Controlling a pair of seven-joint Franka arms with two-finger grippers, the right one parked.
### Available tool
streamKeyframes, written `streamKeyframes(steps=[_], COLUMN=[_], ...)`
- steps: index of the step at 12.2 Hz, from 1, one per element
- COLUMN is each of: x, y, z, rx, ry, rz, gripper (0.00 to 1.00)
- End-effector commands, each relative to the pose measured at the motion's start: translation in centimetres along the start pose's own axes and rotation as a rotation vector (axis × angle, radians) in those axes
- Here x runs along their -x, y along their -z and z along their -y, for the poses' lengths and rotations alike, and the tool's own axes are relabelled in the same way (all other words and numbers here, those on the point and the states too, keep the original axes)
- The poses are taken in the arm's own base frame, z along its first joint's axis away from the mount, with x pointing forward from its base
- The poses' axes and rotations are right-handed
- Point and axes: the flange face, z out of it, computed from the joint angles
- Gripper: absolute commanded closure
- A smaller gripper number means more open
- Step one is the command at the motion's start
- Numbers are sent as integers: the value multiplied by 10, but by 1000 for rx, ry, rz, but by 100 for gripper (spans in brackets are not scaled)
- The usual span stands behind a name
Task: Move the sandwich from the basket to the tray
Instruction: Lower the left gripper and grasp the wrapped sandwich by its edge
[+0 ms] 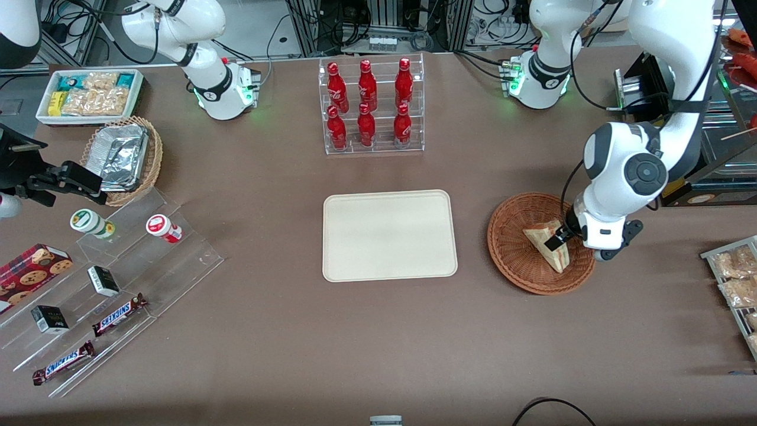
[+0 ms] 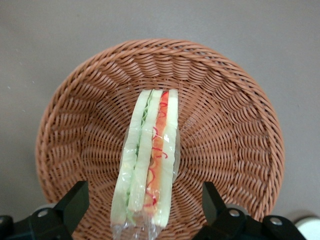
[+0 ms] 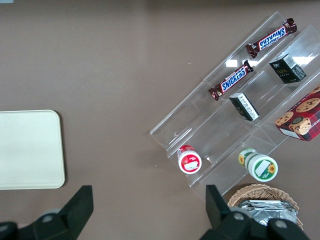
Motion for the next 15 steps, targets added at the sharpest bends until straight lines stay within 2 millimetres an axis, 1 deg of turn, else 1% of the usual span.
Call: streamKeyframes(steps=[1,4,5,7,9,10,11,12,13,15], x=[6,6,7,11,11,11,11,11,11,8], y=[-8,-20,-29,-35,-37,-38,-40,-40,-38,-29], z=[1,0,-1,-4,-4,-4,-4,-3,-3,-6], rx=[1,-10,-15,-18,-20,-23,-26,-27,-26,-19], ry=[41,43,39,28,28,31,32,32,29,24], rz=[-13,4,14,19,22,25,29,30,29,19], gripper=[0,0,0,0,1,26,55,75,86,87])
